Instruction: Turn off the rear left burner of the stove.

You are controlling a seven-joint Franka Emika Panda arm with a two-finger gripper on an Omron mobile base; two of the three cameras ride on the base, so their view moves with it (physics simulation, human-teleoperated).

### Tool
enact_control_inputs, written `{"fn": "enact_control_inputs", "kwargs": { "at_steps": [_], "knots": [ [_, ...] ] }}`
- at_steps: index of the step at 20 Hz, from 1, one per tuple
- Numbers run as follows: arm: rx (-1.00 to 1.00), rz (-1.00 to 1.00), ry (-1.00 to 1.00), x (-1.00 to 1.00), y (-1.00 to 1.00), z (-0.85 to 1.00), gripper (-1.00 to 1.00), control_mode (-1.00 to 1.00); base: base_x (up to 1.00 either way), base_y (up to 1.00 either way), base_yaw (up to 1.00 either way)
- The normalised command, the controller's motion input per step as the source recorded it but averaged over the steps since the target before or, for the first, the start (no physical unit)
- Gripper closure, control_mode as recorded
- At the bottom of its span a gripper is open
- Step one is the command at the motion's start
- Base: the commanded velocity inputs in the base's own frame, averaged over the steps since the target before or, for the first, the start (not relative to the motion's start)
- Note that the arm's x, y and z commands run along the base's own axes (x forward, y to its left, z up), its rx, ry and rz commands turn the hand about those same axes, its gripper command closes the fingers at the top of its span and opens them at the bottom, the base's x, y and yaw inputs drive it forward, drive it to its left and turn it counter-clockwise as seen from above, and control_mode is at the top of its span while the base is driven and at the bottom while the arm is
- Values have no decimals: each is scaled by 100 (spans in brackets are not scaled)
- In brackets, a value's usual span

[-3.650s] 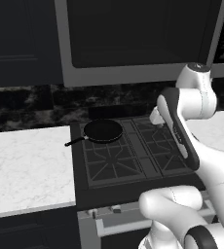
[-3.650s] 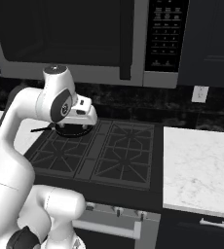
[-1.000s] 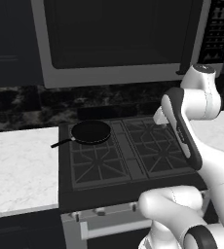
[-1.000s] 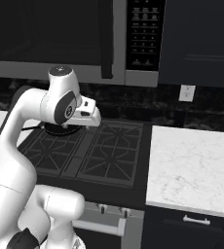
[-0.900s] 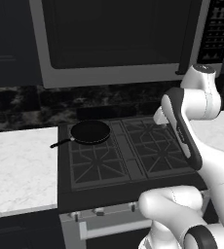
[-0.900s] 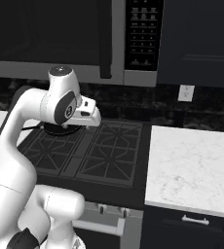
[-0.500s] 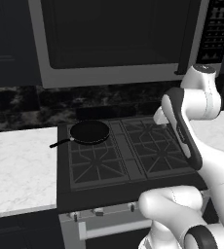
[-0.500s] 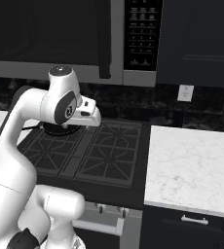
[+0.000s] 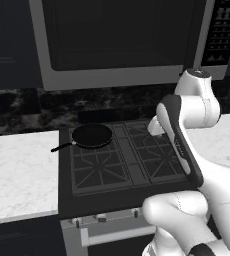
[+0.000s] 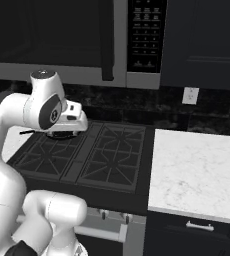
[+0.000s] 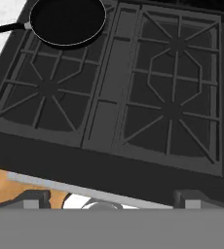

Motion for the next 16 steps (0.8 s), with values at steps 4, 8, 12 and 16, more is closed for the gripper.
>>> {"fn": "enact_control_inputs", "kwargs": {
  "at_steps": [4,8,12,16],
  "knots": [
    [-8,23,2,-49,98,-22,-100,-100,0,0,0],
    [-10,22,1,-54,100,-28,-100,-100,0,0,0],
    [-9,22,2,-52,100,-33,-100,-100,0,0,0],
    [-11,21,3,-53,100,-44,-100,-100,0,0,0]
  ]
}}
